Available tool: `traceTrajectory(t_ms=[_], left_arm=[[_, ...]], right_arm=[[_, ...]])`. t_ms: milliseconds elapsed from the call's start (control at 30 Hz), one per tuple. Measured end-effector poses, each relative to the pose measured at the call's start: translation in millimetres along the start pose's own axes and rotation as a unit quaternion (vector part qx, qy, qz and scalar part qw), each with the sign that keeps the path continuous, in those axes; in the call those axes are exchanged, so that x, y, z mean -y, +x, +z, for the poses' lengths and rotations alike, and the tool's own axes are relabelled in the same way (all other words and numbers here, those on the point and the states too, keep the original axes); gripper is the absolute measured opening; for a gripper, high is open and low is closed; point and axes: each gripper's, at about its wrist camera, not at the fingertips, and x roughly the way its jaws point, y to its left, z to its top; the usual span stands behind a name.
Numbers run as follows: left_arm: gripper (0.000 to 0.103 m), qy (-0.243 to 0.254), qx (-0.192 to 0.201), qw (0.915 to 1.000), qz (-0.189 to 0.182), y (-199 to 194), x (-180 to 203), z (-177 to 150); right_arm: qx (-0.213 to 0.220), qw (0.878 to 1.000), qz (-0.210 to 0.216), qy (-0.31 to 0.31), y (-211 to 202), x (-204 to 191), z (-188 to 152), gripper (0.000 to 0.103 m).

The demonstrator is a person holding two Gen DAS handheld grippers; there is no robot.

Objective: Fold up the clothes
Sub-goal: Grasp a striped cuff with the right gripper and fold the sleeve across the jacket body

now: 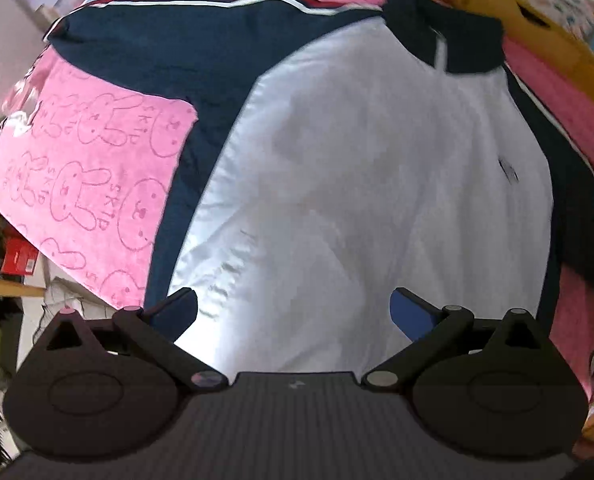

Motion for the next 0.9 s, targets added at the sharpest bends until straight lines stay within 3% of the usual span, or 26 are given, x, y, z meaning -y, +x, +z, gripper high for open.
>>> traceTrajectory(t_ms=[100,167,233,300,333,433,600,767,900], left_arm=[[0.103,-0.028,0.005,0.9995,-0.01,2.4,-16.7,9.9],[0.103,-0.045,0.006,0.9988,-0.016,4.4,-28.9,13.9],[0.103,-0.061,0.007,0.9979,-0.022,6.5,-41.6,15.5],[0.103,-0.075,0.008,0.9968,-0.028,9.9,-53.6,16.0],[0.103,-0.081,0.008,0.9962,-0.031,11.9,-58.3,15.7],[0.103,-0.086,0.018,0.9947,-0.055,18.1,-65.7,19.3],[0.103,-0.039,0.064,0.9858,-0.15,32.6,-47.6,45.0],[0.099,0.01,0.09,0.9745,-0.205,69.6,-6.5,87.7],[0.096,0.034,0.112,0.973,-0.199,102.0,28.3,117.0]], right_arm=[[0.013,0.995,0.064,-0.074,-13.7,-67.7,-4.7,0.011],[-0.045,0.977,0.137,-0.158,3.4,-137.0,-33.6,0.018],[-0.101,0.956,0.179,-0.208,12.0,-177.5,-63.3,0.035],[-0.148,0.936,0.204,-0.246,15.9,-210.0,-94.2,0.068],[-0.17,0.925,0.215,-0.264,17.6,-225.2,-109.0,0.071],[-0.191,0.913,0.2,-0.3,15.9,-232.1,-131.9,0.074],[-0.197,0.926,0.119,-0.299,19.4,-208.9,-141.7,0.077],[-0.183,0.937,0.034,-0.295,19.8,-181.6,-144.2,0.08],[-0.156,0.936,-0.013,-0.315,12.0,-161.8,-148.6,0.082]])
